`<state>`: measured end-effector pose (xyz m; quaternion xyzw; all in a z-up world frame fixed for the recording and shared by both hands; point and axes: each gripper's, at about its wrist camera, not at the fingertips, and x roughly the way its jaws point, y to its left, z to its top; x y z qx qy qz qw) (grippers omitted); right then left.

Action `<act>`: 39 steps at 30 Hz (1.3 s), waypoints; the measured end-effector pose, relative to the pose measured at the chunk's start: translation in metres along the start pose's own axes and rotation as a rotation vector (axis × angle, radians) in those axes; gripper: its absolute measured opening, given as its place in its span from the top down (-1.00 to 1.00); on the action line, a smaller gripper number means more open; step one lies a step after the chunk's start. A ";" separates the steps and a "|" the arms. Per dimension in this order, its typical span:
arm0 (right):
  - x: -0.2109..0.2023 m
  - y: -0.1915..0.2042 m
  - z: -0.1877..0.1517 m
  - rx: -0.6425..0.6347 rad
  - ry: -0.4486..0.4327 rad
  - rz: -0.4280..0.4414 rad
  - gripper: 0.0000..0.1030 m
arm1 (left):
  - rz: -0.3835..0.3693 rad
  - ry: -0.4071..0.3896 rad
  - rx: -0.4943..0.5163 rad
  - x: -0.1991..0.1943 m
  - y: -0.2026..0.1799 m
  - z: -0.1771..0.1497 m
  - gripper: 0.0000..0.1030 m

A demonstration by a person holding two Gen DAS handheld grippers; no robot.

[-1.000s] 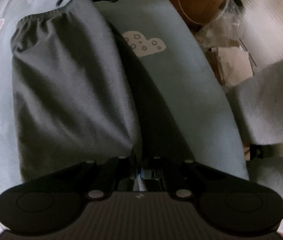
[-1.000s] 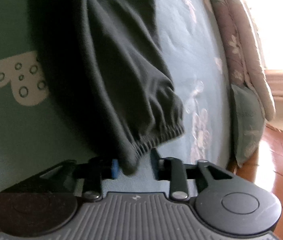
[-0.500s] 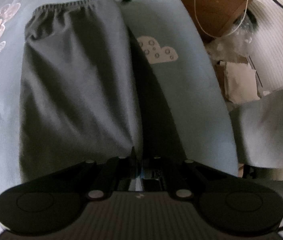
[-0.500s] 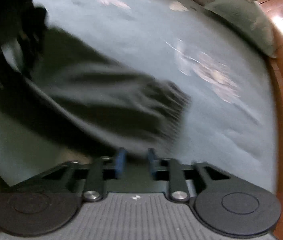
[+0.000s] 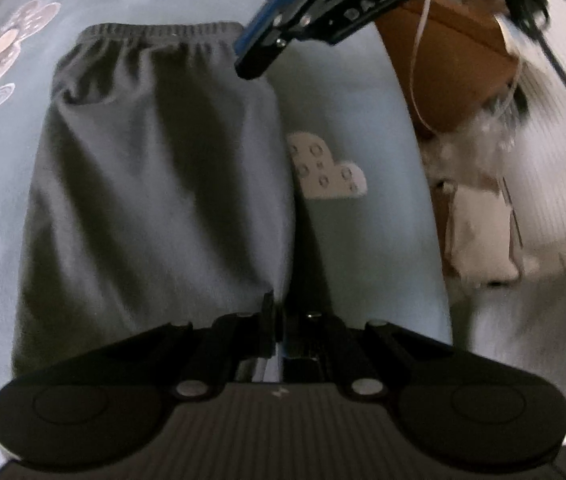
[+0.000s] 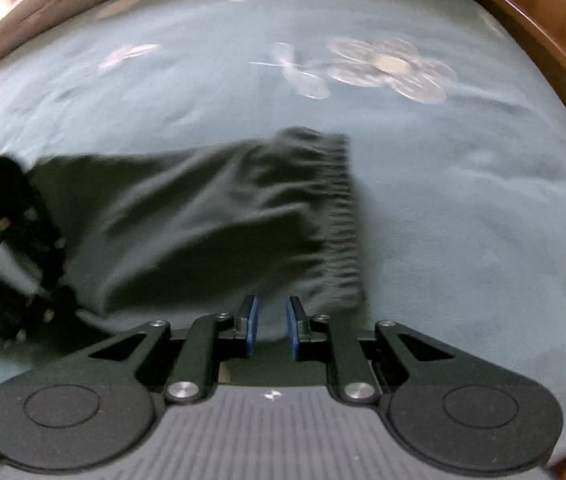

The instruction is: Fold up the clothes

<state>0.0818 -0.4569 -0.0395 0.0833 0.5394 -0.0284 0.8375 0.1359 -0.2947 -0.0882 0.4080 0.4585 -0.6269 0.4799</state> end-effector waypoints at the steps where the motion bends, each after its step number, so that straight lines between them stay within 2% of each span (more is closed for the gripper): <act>1: -0.001 -0.005 -0.002 0.050 -0.010 -0.010 0.63 | 0.002 -0.001 0.000 0.001 -0.001 0.001 0.98; 4: -0.007 -0.026 -0.010 0.276 -0.058 0.016 0.62 | 0.007 -0.003 0.006 0.003 -0.003 0.003 0.98; 8: -0.003 -0.043 -0.024 0.488 -0.063 -0.016 0.54 | 0.004 -0.006 0.004 0.002 -0.002 0.002 0.98; 11: 0.004 -0.056 -0.037 0.666 -0.080 0.062 0.50 | 0.002 -0.006 0.004 0.001 0.001 0.002 0.98; 13: 0.008 -0.062 -0.042 0.740 -0.113 0.116 0.51 | 0.000 -0.002 0.007 0.000 0.002 0.002 0.98; 15: 0.010 -0.063 -0.041 0.754 -0.131 0.120 0.68 | -0.002 0.003 0.010 -0.001 0.002 0.004 0.98; 19: 0.006 -0.063 -0.036 0.758 -0.163 0.131 0.75 | 0.004 0.005 0.007 -0.009 0.004 0.008 0.99; 24: 0.003 -0.059 -0.021 0.668 -0.184 0.104 0.76 | -0.016 -0.010 -0.016 -0.016 0.004 0.019 0.99; 28: 0.015 -0.066 -0.035 0.695 -0.151 0.073 0.77 | 0.005 0.004 0.007 0.002 -0.002 0.027 0.99; 34: 0.013 -0.063 -0.034 0.671 -0.150 0.065 0.68 | -0.021 -0.038 -0.091 -0.001 0.008 0.030 0.95; 37: -0.003 -0.061 -0.025 0.612 -0.168 0.035 0.60 | -0.053 -0.070 -0.159 -0.015 0.017 0.024 0.80; 39: -0.014 -0.056 -0.014 0.543 -0.187 -0.004 0.60 | -0.076 -0.090 -0.213 -0.028 0.025 0.014 0.54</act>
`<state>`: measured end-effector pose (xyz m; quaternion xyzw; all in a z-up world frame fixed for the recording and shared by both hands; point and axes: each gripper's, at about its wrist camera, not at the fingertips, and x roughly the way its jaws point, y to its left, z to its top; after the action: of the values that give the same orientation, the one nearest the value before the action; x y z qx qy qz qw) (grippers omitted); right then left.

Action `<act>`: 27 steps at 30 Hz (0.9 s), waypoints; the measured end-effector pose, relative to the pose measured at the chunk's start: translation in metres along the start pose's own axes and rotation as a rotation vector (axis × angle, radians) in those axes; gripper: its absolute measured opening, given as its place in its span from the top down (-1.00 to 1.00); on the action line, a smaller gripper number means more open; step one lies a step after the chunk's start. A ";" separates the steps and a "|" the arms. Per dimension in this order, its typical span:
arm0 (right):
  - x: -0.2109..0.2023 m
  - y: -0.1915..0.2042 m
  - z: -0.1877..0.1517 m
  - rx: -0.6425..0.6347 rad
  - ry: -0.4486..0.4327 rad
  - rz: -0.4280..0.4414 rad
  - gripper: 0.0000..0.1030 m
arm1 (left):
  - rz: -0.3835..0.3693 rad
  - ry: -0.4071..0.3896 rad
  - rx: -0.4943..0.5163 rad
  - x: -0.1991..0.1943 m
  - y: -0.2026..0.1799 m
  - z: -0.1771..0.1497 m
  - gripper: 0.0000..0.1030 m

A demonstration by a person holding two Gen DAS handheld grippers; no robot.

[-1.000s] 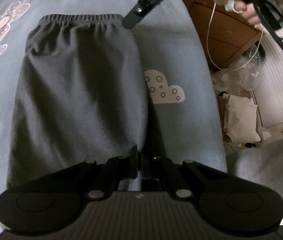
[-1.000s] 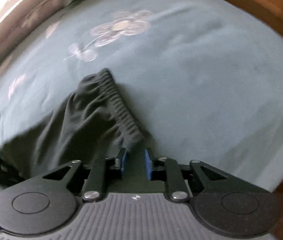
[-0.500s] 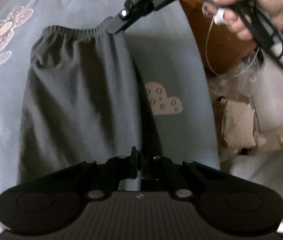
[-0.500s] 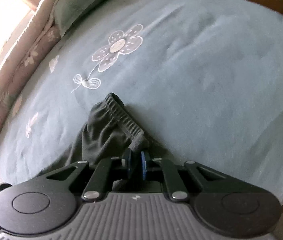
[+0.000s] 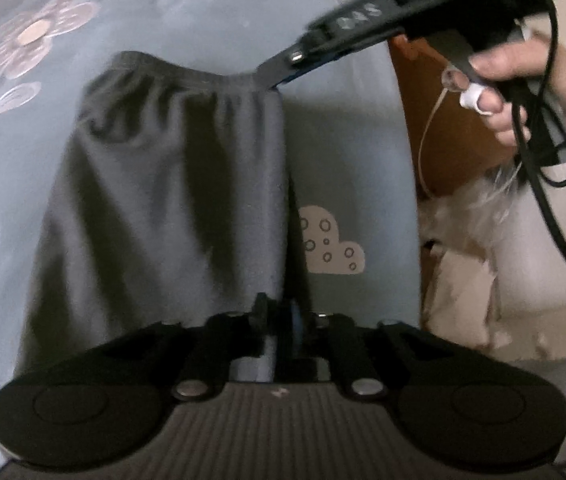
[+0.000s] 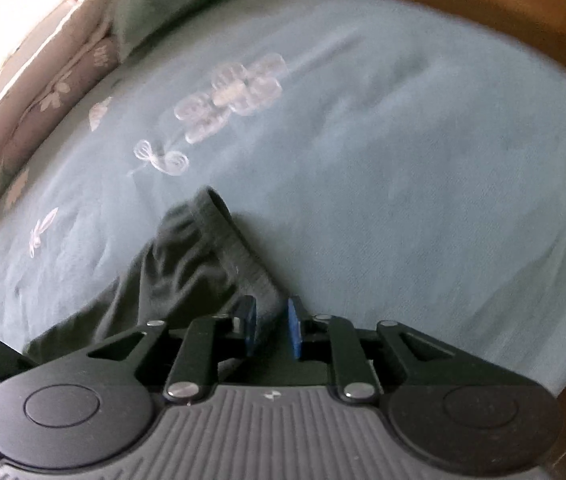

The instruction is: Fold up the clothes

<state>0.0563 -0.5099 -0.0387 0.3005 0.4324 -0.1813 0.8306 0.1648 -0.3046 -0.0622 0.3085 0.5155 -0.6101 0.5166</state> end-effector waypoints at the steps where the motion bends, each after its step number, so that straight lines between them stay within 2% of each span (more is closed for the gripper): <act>1: -0.005 0.008 0.005 -0.054 -0.018 -0.010 0.60 | -0.010 -0.012 -0.028 -0.008 0.004 -0.005 0.52; 2: -0.009 0.015 0.010 -0.101 -0.032 -0.015 0.60 | -0.021 -0.024 -0.056 -0.016 0.007 -0.010 0.47; 3: -0.010 0.024 0.013 -0.150 -0.043 -0.019 0.60 | -0.037 -0.035 -0.088 -0.025 0.011 -0.017 0.28; 5: -0.006 0.045 0.018 -0.248 -0.035 0.013 0.60 | -0.066 -0.048 -0.140 -0.036 0.016 -0.030 0.10; 10: 0.039 0.093 0.000 -0.480 0.064 0.119 0.60 | -0.005 -0.078 -0.199 -0.045 0.023 -0.059 0.10; 13: 0.070 0.100 -0.014 -0.578 0.130 0.074 0.62 | 0.032 -0.102 -0.250 -0.042 0.034 -0.062 0.10; 16: 0.068 0.093 -0.017 -0.645 0.145 0.044 0.64 | 0.065 -0.138 -0.288 -0.043 0.051 -0.061 0.10; 19: 0.051 0.091 -0.011 -0.644 0.159 0.015 0.60 | 0.113 -0.118 -0.340 -0.027 0.068 -0.061 0.10; 23: 0.039 0.100 -0.009 -0.629 0.150 0.064 0.59 | 0.092 -0.147 -0.376 -0.028 0.067 -0.063 0.10; 27: 0.046 0.123 -0.018 -0.686 0.172 0.138 0.58 | 0.087 -0.167 -0.427 -0.054 0.054 -0.091 0.08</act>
<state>0.1400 -0.4073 -0.0433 0.0470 0.5150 0.0571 0.8540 0.2170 -0.1978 -0.0555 0.1627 0.5747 -0.4876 0.6368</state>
